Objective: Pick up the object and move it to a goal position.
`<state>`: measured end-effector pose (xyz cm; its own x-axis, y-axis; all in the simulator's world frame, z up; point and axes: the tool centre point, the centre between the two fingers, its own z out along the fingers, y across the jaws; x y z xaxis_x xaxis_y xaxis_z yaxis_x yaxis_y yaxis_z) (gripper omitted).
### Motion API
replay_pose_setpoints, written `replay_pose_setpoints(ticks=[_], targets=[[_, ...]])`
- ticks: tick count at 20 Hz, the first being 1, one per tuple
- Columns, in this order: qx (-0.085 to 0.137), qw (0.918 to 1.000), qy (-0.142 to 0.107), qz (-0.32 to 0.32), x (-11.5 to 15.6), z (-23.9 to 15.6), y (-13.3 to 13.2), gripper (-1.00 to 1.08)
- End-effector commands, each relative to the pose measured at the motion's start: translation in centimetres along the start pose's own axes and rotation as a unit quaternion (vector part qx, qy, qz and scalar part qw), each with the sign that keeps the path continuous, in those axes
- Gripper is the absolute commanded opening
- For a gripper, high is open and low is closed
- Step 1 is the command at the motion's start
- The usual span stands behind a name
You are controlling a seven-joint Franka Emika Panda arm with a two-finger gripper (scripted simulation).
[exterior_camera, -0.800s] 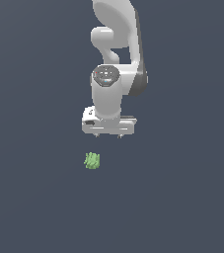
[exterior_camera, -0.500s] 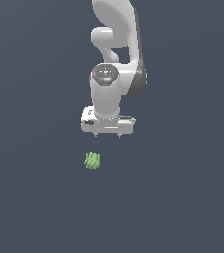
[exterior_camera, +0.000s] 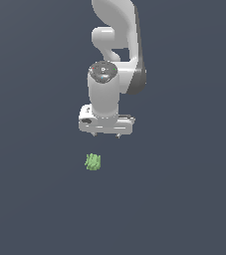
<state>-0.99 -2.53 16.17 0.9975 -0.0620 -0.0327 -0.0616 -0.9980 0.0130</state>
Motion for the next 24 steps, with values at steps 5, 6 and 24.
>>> replay_pose_setpoints(ticks=[5, 6, 24], targets=[[0.001, 1.0, 0.002, 0.0, 1.2, 1.0, 0.8, 1.0], [0.001, 1.0, 0.003, 0.0, 1.5, 1.2, 1.1, 1.0], [0.006, 0.9999, 0.016, -0.001, 6.9, 7.0, 5.8, 1.0]])
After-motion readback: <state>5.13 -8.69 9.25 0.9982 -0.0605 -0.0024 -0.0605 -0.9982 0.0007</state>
